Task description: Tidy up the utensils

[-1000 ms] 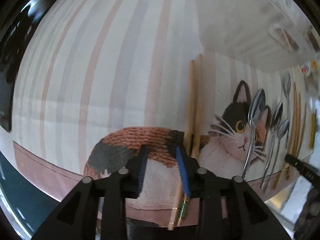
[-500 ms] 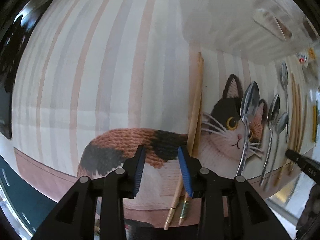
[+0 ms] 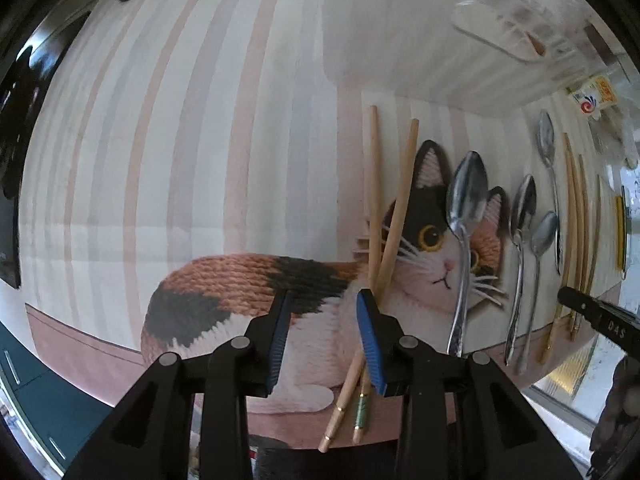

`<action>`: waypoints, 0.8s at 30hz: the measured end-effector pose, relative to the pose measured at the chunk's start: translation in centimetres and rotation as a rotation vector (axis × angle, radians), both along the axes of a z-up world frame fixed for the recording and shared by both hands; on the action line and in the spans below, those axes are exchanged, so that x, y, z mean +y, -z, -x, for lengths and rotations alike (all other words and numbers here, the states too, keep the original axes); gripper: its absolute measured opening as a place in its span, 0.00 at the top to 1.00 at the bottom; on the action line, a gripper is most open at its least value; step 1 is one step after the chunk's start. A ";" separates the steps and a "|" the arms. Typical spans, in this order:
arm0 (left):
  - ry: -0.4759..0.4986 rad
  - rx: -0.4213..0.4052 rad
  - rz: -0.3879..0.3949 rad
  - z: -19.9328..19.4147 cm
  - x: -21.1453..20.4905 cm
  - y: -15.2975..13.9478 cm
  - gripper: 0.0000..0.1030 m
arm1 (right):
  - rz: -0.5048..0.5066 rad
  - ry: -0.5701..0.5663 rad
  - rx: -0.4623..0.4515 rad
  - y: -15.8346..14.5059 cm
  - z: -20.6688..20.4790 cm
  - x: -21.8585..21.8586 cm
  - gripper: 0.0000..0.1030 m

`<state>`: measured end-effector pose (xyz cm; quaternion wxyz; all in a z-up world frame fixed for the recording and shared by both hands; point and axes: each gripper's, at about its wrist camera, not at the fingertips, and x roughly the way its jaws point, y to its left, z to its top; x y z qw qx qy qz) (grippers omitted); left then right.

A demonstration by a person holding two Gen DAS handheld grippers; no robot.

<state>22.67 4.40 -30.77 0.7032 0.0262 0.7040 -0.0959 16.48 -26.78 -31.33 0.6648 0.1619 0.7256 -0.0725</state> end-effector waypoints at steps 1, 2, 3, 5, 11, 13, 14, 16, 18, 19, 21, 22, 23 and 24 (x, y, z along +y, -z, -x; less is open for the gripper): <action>0.014 -0.003 -0.003 0.1 -0.4 -0.1 0.70 | 0.000 0.000 -0.001 0.0 0.0 0.0 0.93; 0.024 -0.002 -0.008 0.2 -0.7 -0.2 0.70 | 0.001 0.000 -0.001 0.0 0.0 0.0 0.93; 0.033 0.000 -0.009 0.3 -1.1 -0.2 0.70 | 0.002 -0.001 -0.002 0.0 0.0 0.0 0.93; 0.045 0.006 -0.013 0.7 -1.8 -0.1 0.70 | 0.002 0.000 -0.003 0.0 0.0 -0.1 0.93; 0.048 0.012 -0.021 1.7 -3.3 0.6 0.70 | -0.010 0.011 -0.007 0.1 0.1 -0.2 0.93; 0.038 0.011 -0.035 1.8 -3.2 0.8 0.71 | -0.011 0.014 -0.009 0.1 0.1 -0.4 0.93; 0.035 0.010 -0.050 1.7 -3.0 0.9 0.71 | -0.012 0.015 -0.009 0.1 0.1 -0.4 0.93; 0.033 0.002 -0.064 1.8 -2.5 0.9 0.74 | -0.012 0.015 -0.010 0.1 0.1 -0.5 0.93; 0.042 -0.023 -0.097 1.8 -2.7 0.8 0.90 | -0.011 0.014 -0.010 0.1 0.2 -0.5 0.93; 0.044 -0.029 -0.094 1.8 -3.0 0.8 0.94 | -0.009 0.011 -0.009 0.1 0.2 -0.5 0.93; 0.024 -0.046 -0.116 1.7 -2.7 0.6 0.96 | 0.002 -0.010 -0.007 0.1 0.1 -0.3 0.93; 0.010 -0.056 -0.125 1.6 -2.6 0.6 0.96 | 0.007 -0.015 -0.008 0.1 0.2 -0.3 0.93; -0.004 -0.058 -0.123 1.6 -1.7 0.2 0.96 | 0.011 -0.021 -0.011 0.2 0.2 -0.2 0.93; -0.028 -0.057 -0.116 1.6 -1.4 0.0 0.96 | 0.020 -0.035 -0.013 0.1 0.3 -0.1 0.93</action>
